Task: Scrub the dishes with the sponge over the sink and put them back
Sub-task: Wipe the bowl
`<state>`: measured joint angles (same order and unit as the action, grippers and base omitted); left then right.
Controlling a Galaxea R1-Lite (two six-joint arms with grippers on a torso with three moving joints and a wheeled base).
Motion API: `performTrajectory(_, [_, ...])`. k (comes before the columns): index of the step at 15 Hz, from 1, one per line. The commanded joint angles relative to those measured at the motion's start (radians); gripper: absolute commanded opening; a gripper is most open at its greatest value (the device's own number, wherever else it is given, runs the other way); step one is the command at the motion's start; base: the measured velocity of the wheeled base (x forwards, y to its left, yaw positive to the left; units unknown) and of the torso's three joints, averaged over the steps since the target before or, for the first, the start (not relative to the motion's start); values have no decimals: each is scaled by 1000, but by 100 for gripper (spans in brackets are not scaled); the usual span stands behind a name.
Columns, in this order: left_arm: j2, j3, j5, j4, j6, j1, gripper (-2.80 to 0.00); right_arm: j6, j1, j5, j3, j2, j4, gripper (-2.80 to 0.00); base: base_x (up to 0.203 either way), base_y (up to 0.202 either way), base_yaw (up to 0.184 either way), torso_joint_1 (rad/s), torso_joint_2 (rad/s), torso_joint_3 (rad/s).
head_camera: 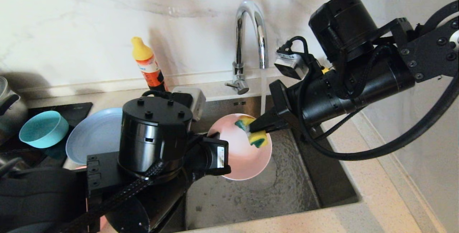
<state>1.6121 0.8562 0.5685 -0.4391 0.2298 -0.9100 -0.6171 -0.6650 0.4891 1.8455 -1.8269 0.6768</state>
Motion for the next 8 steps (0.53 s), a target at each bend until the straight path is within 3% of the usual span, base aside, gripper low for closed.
performTrajectory(1, [-1,-2,4,-3,0,0,-280,1,18,-3,-14,31,20,-280,0,0,0,0,0,0])
performTrajectory(4, [-1,1,5,-12,3,2,-280,9,33,-3,-36,29,43,-280,0,0,0,0,0,0])
performTrajectory(8, [3,8,8,-39,5,3,-280,8,-8,-3,-71,13,44,-280,0,0,0,0,0,0])
